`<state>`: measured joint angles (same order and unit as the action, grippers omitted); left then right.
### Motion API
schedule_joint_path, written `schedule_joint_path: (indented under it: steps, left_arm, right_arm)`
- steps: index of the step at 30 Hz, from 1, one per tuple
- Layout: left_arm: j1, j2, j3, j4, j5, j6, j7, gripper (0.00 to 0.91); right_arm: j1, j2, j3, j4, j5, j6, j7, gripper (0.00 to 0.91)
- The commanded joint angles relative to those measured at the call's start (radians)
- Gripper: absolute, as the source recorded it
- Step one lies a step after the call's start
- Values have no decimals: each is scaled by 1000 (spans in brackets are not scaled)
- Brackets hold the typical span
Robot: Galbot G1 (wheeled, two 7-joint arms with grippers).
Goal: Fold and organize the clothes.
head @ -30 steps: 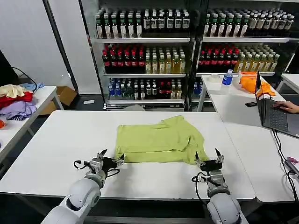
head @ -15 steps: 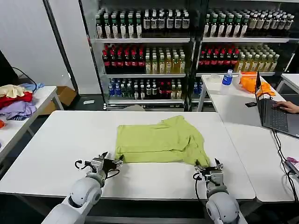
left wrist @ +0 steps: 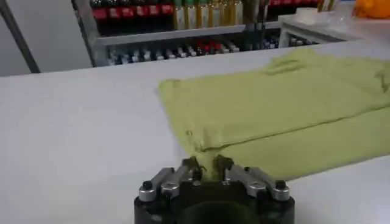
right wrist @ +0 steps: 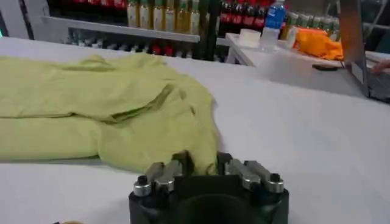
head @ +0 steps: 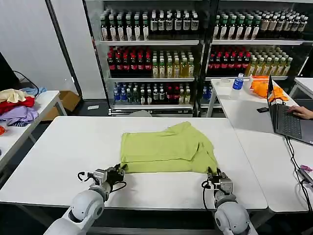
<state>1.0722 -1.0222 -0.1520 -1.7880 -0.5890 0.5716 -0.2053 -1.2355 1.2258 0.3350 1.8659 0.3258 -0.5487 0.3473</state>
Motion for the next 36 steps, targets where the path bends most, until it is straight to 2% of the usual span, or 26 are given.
schedule_joint_path:
  steps: [1,8,13,21,22,23,24,25,26,27,28,36]
  left_arm:
    - [14,-1,3,-12,-31,6,14,50]
    - [69,6,-20,-91,-30,7,2,50]
    - [177,17,-74,-181,-26,7,-13,50]
    - [388,61,-170,-290,5,5,-17,50]
    - [402,64,-181,-294,5,5,-18,50]
    - [418,67,-191,-304,5,5,-19,50]
    - [427,72,-200,-310,5,5,-19,50]
    - [440,78,-209,-320,5,5,-20,50]
    - [443,80,-216,-322,4,5,-20,141]
    - [450,83,-223,-333,4,6,-21,645]
    - [461,88,-229,-347,5,6,-20,907]
    - [462,109,-241,-423,54,6,7,907]
  right_arm:
    - [-6,4,-4,5,14,-6,3,0]
    - [-115,1,19,122,-12,-6,6,0]
    - [-259,33,32,247,-92,-6,4,0]
    - [-424,24,50,344,-165,-1,-1,0]
    - [-434,19,56,356,-167,-6,-1,30]
    - [-442,14,61,364,-169,-10,-3,655]
    - [-451,8,69,372,-170,-11,-5,907]
    - [-459,2,74,377,-172,-19,-11,907]
    - [-465,-1,81,382,-180,-28,-17,907]
    - [-474,-5,84,389,-183,-29,-23,907]
    - [-480,-10,88,394,-187,-29,-35,907]
    - [-457,-1,110,436,-184,-5,-56,907]
